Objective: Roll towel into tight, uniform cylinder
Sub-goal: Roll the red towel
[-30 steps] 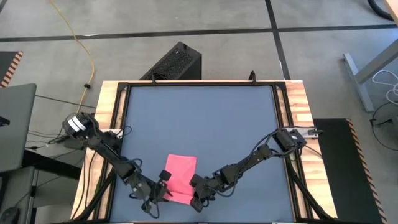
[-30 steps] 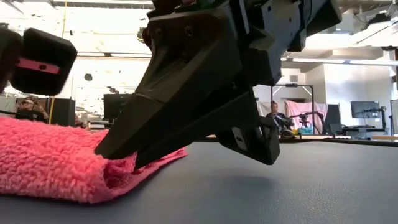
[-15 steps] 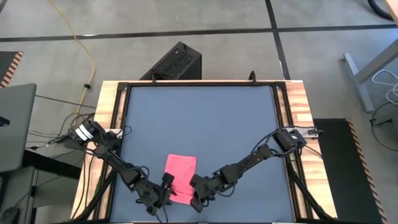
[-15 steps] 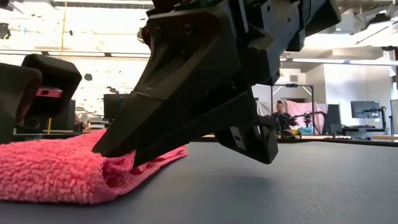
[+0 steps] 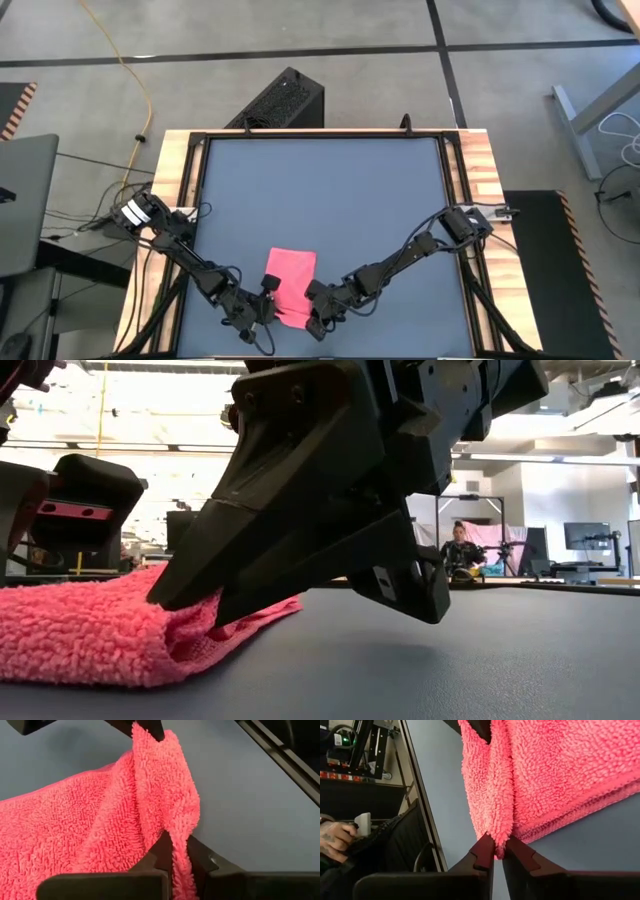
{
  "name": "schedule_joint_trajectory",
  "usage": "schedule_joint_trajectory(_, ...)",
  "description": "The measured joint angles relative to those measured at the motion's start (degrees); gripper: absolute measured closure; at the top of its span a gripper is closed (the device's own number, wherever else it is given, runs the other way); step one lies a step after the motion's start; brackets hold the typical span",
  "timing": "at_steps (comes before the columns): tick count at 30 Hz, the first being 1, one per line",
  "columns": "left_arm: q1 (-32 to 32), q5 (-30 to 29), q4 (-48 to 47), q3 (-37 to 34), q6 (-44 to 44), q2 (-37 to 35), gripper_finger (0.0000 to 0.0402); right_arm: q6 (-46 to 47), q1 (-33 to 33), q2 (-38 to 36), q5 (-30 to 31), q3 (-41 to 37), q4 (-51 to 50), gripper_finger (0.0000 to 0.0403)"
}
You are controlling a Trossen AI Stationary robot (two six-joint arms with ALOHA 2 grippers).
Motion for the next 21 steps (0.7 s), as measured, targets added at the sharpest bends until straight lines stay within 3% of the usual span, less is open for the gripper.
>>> schedule_joint_trajectory(7,-0.04,0.09,-0.04,-0.04,0.0,0.0,0.0398,-1.51,-0.79,0.0,-1.6,0.0,0.3,0.033)
schedule_joint_trajectory(21,-1.68,0.18,-2.37,-0.18,-2.41,-5.13,0.0401,-4.58,0.15,-1.79,-6.89,0.0,-4.28,0.0204)
